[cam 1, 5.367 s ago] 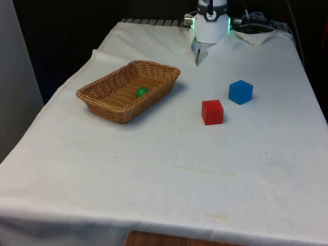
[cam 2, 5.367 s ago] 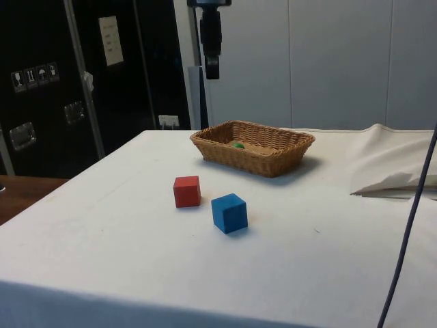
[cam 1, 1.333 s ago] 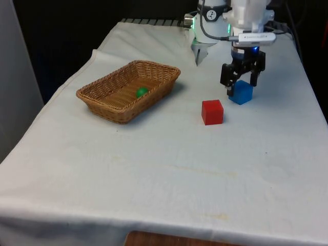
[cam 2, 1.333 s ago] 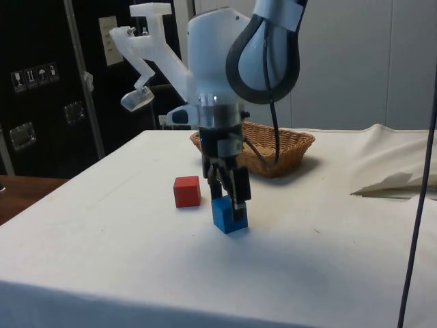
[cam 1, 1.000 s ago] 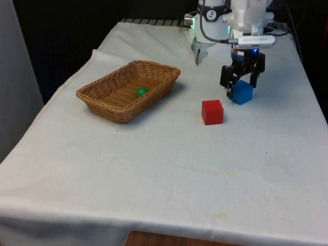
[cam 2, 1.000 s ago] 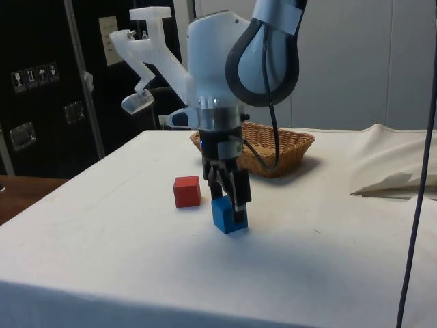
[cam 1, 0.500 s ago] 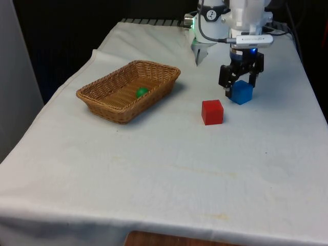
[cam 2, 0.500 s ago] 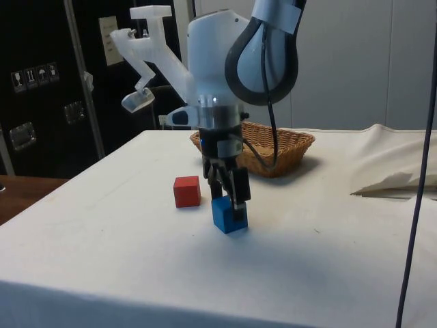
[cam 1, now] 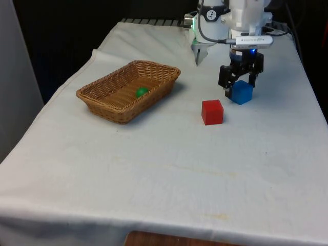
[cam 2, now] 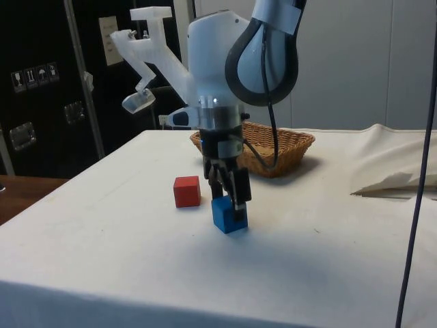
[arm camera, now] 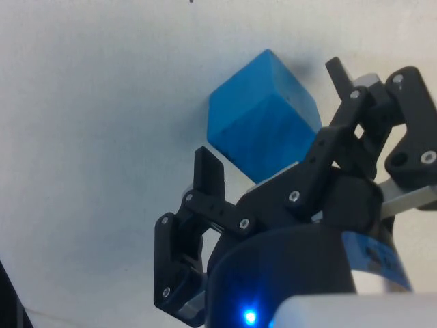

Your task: Place all non-red objects into the basket.

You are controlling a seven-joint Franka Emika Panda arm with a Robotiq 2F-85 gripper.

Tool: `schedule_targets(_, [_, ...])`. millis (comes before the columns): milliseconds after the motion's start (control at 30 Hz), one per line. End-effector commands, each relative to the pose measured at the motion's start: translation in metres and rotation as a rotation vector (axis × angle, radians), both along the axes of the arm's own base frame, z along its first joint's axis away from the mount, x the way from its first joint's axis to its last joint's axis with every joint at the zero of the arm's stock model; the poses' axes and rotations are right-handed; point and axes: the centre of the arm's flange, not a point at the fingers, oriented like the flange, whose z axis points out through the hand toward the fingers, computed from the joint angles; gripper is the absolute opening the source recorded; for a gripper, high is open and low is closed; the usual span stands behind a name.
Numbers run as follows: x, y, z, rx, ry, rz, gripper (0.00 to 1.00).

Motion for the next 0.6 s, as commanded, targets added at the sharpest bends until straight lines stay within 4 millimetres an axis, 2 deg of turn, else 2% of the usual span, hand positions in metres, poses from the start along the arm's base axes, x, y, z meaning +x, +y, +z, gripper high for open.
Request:
schedule_targets(0, [0.0002, 0.0001, -0.0009, 0.006, 0.0, -0.002, 1.0])
schedule_targets(100, [0.0001, 0.0007, -0.0009, 0.005, 0.0, -0.001, 0.98])
schedule_targets(133, [0.0001, 0.0007, -0.0009, 0.005, 0.0, -0.001, 0.9])
schedule_targets(167, [-0.0001, 0.0006, -0.0014, 0.005, 0.001, -0.001, 0.81])
schedule_targets(200, [-0.0001, 0.0006, -0.0014, 0.005, 0.001, -0.001, 0.65])
schedule_targets(233, [-0.0002, 0.0, -0.0005, 0.0, 0.001, 0.0, 0.53])
schedule_targets(267, [-0.0001, 0.0006, -0.0014, 0.005, 0.001, -0.001, 0.53])
schedule_targets(300, [-0.0001, 0.0006, -0.0014, 0.005, 0.001, -0.001, 0.29])
schedule_targets(400, [-0.0001, 0.0006, -0.0014, 0.005, 0.001, -0.001, 0.0])
schedule_targets(567, [-0.0003, -0.0001, -0.001, 0.0, 0.002, 0.0, 0.0])
